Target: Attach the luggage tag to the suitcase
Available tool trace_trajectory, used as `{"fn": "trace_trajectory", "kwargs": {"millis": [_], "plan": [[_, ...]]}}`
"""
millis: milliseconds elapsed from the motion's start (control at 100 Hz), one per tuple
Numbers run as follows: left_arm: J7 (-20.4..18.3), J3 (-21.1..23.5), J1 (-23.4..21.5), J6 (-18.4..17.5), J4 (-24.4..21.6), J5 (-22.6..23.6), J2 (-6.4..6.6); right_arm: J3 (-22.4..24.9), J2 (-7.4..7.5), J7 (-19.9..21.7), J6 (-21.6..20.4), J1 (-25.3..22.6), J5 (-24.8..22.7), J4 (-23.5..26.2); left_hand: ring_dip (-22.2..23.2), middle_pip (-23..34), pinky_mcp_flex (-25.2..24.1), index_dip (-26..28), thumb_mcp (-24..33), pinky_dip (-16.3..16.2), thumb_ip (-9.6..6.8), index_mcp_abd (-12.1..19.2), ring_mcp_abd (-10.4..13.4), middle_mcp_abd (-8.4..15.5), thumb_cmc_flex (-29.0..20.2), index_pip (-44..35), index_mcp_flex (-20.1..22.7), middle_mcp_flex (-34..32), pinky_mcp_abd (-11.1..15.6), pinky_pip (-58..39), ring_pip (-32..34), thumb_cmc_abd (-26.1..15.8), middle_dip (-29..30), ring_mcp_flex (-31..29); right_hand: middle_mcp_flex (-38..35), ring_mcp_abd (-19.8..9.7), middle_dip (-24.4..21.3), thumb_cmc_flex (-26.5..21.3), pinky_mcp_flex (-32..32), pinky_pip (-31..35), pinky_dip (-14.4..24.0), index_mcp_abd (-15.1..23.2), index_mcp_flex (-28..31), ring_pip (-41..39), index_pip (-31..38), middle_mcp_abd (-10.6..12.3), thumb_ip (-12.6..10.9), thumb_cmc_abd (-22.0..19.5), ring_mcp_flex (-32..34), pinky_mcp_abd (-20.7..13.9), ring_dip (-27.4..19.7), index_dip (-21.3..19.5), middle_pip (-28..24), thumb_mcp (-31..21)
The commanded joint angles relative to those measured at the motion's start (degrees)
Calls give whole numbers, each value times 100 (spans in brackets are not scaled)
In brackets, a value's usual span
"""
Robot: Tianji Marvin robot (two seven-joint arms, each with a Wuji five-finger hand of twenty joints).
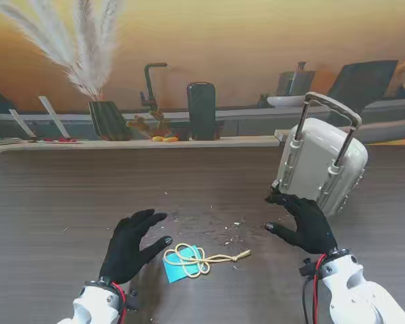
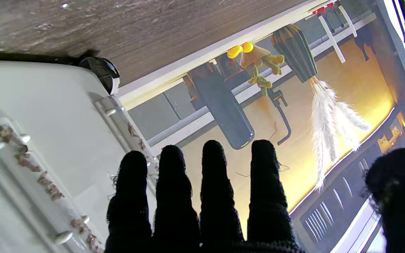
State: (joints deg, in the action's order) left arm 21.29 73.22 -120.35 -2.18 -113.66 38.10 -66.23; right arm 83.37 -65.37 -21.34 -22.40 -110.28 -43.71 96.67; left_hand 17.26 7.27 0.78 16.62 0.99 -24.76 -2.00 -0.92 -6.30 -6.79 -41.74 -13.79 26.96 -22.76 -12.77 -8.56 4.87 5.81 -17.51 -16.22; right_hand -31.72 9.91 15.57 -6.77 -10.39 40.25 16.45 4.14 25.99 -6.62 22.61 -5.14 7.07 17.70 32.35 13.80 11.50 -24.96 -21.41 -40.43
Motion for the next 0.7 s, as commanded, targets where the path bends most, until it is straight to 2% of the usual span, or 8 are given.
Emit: {"fn": "trace_trajectory", "kwargs": {"millis": [0,360,480,600,690], "plan": [[-79,-5,-17,-4,-39,29,4,-1,25,86,24,-38,-4,47,-196,-37,-24,-69,-135,-104,1,48,161,151,110,-1,-52,-7,453,134,-69,-200,139,64,171,-32,-85,121,56,-122,45,101,14,114,-96,102,-182,-115,-170,-64,5,38,119,207],[48,23,-142,-51,-137,96,-9,33,23,-17,104,-205,-146,259,-198,-34,-23,-73,-138,-111,3,45,162,154,105,-2,-44,-22,455,144,-67,-201,138,58,129,3,-72,28,37,-134,96,68,66,95,-89,81,-195,-54,-130,-71,31,34,110,159],[80,46,-156,-71,-159,96,-15,106,28,-125,271,-383,-378,583,-198,-31,-18,-72,-137,-112,3,48,161,146,105,-5,-39,-29,457,145,-65,-201,137,53,22,61,-58,-70,2,-122,113,43,133,68,-76,48,-204,9,-65,-65,46,30,80,124],[99,68,-201,-34,-157,65,-25,150,7,-508,514,-565,-716,979,-199,-33,-17,-73,-136,-113,3,41,158,152,100,-5,-42,-21,461,146,-66,-204,138,57,-225,180,-31,-165,-97,-75,136,-8,345,16,-19,-23,-213,80,82,-7,70,14,23,99],[106,87,-238,-26,-157,22,-32,300,24,-553,634,-713,-995,1405,-199,-35,-20,-75,-135,-113,4,36,157,147,95,-4,-41,-15,460,148,-68,-204,139,65,-308,217,-27,-171,-131,-49,142,-8,383,7,-32,-22,-213,63,130,0,76,20,38,112]]}}
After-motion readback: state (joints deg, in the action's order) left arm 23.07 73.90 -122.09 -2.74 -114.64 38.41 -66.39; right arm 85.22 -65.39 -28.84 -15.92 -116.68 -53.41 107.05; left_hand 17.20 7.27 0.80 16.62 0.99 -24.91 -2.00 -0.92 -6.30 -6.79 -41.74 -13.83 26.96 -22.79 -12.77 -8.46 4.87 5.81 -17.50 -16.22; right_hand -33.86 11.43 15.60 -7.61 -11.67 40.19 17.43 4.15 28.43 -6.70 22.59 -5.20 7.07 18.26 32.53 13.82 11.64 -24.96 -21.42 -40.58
